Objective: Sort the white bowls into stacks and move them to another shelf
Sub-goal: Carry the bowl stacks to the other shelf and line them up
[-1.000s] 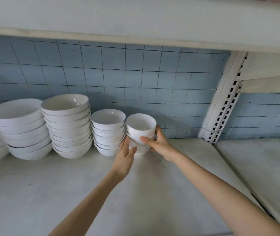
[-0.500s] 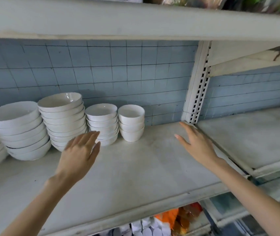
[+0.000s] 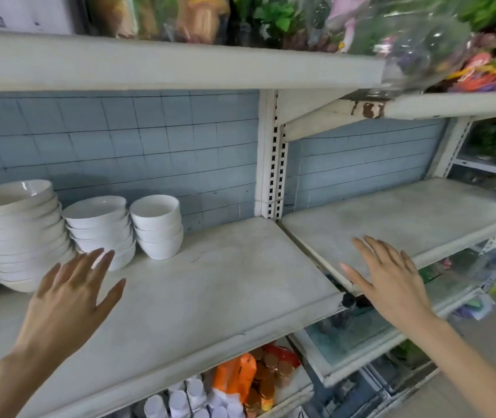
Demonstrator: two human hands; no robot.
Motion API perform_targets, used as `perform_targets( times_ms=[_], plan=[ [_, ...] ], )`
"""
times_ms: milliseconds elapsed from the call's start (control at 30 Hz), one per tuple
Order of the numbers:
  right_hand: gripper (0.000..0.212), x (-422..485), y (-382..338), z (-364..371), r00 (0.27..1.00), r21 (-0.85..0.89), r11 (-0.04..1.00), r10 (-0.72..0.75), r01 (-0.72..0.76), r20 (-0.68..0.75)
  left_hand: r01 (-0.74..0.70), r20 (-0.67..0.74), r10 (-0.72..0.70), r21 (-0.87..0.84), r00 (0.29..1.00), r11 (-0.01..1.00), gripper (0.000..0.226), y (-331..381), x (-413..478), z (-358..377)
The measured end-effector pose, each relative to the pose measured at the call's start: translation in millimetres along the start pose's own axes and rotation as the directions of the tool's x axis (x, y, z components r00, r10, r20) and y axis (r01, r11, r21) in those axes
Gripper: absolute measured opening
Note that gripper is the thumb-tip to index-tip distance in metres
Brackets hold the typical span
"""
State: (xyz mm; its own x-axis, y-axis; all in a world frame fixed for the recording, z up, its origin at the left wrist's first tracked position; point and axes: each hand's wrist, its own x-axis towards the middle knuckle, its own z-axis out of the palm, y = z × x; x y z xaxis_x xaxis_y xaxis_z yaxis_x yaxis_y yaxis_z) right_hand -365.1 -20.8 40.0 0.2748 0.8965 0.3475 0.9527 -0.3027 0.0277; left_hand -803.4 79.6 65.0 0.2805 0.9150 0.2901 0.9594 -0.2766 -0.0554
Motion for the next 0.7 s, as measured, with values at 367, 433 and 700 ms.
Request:
perform_targets(
  times_ms=[367, 433, 700],
  plan=[
    [0.077, -47, 160, -38, 0.99, 0.017, 0.99, 0.137, -0.136, -0.033, -0.053, -0.119, 0.041, -0.106, 0.992, 0.993, 0.05, 163, 6, -5],
    [0.079, -51, 183, -51, 0.986, 0.006, 0.986, 0.166, -0.166, -0.014, -0.084, -0.139, 0.067, -0.119, 0.988, 0.989, 0.055, 187, 15, -4],
    [0.084, -44, 256, -58, 0.963, -0.023, 0.966, 0.253, -0.256, -0.089, -0.247, -0.19, 0.215, -0.168, 0.958, 0.954, 0.077, 291, 66, -17]
  ],
)
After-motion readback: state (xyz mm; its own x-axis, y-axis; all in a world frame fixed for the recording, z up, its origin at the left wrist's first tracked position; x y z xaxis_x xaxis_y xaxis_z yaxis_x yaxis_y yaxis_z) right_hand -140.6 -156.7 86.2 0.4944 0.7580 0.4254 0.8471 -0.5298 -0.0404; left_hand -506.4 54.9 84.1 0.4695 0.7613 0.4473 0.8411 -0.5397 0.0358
